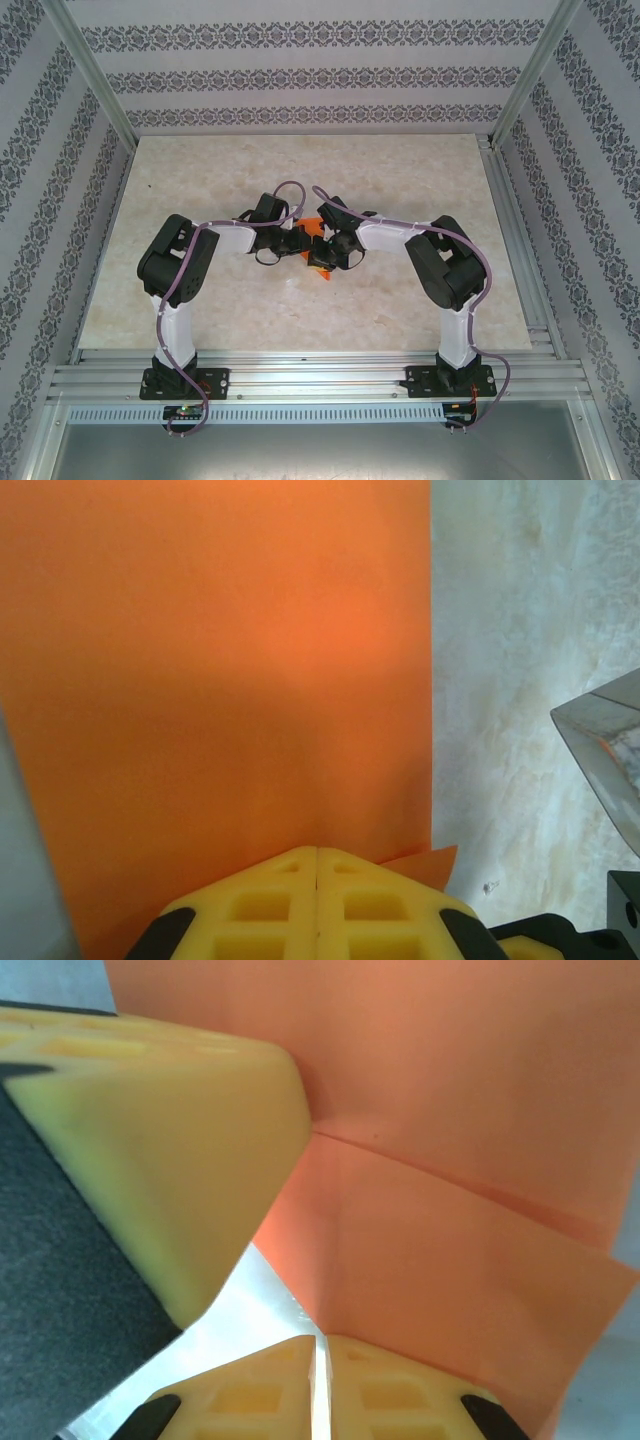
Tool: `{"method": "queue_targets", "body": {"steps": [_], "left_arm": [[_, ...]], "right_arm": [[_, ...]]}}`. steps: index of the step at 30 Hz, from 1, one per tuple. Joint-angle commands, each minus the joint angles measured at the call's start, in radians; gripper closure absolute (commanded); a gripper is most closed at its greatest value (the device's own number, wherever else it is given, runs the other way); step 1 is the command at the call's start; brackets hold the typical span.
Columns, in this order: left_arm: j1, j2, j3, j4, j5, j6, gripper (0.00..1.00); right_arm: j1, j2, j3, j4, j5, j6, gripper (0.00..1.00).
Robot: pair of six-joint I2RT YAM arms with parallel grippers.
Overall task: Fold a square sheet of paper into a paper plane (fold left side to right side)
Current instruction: Third fold the triangle at the center of the table.
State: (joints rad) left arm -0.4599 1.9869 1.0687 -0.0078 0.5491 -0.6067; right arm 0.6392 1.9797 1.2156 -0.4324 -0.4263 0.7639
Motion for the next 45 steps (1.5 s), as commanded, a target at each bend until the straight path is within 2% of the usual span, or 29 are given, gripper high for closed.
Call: {"method": "queue_targets", "body": {"steps": [1,12,28,34,41,45], "left_arm": [[-0.005,0.047,-0.008,-0.083,-0.134,0.029,0.96],[-0.005,0.065,0.014,-0.13,-0.184,0.043,0.97],[-0.005,0.058,0.021,-0.156,-0.206,0.051,0.97],[-0.006,0.054,0.02,-0.159,-0.211,0.056,0.97],[-0.005,0.048,0.021,-0.163,-0.206,0.059,0.97],[-0.005,0.043,0.02,-0.161,-0.2,0.059,0.97]], "right_arm": [[-0.013,0.01,-0.015,-0.072,0.04,-0.051,0.88],[-0.05,-0.052,-0.141,-0.001,-0.039,-0.052,0.87],[-0.043,-0.108,-0.226,-0.157,-0.008,-0.184,0.87],[-0.049,-0.139,-0.263,-0.162,-0.008,-0.192,0.87],[-0.054,-0.23,-0.174,-0.142,-0.024,-0.164,0.86],[-0.038,-0.224,-0.118,-0.098,-0.04,-0.143,0.86]]}}
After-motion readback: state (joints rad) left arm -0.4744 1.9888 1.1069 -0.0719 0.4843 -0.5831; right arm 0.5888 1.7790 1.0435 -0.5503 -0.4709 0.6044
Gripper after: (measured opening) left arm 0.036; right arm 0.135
